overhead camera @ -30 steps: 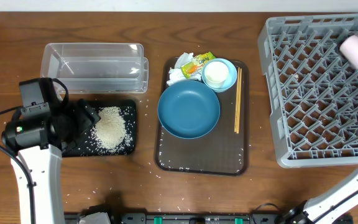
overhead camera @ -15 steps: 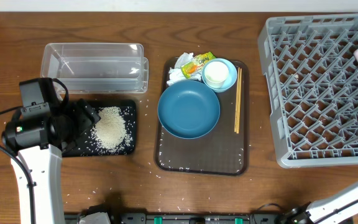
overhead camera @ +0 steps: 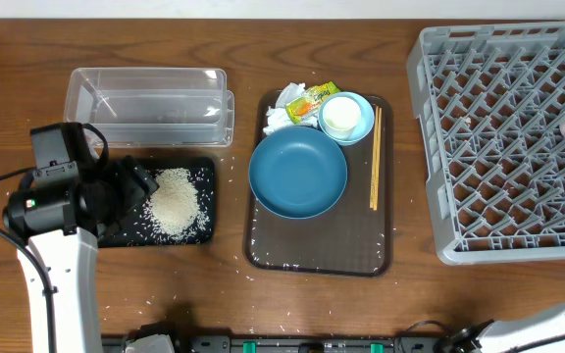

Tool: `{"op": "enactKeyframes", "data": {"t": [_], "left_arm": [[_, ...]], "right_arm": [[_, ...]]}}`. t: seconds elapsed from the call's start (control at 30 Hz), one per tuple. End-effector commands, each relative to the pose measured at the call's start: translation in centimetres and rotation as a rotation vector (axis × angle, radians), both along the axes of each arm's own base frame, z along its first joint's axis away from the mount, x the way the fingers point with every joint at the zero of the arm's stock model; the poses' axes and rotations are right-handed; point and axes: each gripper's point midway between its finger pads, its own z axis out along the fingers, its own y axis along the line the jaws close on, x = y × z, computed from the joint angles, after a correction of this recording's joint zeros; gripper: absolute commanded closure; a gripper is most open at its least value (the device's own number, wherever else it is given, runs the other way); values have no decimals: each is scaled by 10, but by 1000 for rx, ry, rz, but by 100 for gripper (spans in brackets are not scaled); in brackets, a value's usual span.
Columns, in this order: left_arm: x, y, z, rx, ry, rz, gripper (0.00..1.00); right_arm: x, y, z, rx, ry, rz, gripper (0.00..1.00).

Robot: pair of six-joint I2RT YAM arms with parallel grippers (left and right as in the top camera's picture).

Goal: Sort waste into correct bins and load items into the dishwasher rack
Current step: 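Reach the right gripper to the white cup and grasp it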

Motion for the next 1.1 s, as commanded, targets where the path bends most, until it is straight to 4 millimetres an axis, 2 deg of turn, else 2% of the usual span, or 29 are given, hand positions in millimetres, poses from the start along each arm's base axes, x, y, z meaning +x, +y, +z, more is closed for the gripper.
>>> {"op": "enactKeyframes", "data": {"t": [0.0, 0.1, 0.17, 0.23, 0.37, 0.47, 0.6, 0.7, 0.87, 0.93, 1.07], "left_arm": [[1, 2, 3, 3, -4, 5, 12], [1, 2, 3, 3, -4, 5, 12], [1, 2, 3, 3, -4, 5, 12], [1, 2, 3, 3, -4, 5, 12], [1, 2, 3, 3, -4, 5, 12], [1, 2, 3, 3, -4, 5, 12], [1, 2, 3, 3, -4, 5, 12], [1, 2, 3, 3, -4, 5, 12], [1, 2, 3, 3, -4, 5, 12], [1, 2, 3, 3, -4, 5, 12], [1, 2, 3, 3, -4, 5, 12]], "right_arm": [[-3, 27, 38, -280, -6, 35, 66], [-2, 90, 65, -390, -53, 189, 38], [2, 144, 76, -442, -79, 315, 36], [9, 190, 75, -480, -59, 404, 37], [32, 268, 45, -648, 65, 520, 40], [52, 322, 11, -796, 171, 551, 43], [74, 400, -32, -960, 188, 630, 43], [87, 440, -65, -1046, 191, 655, 41], [90, 487, -124, -1119, 224, 729, 41], [87, 499, -140, -1123, 237, 754, 41], [84, 502, -158, -1140, 278, 756, 45]]}}
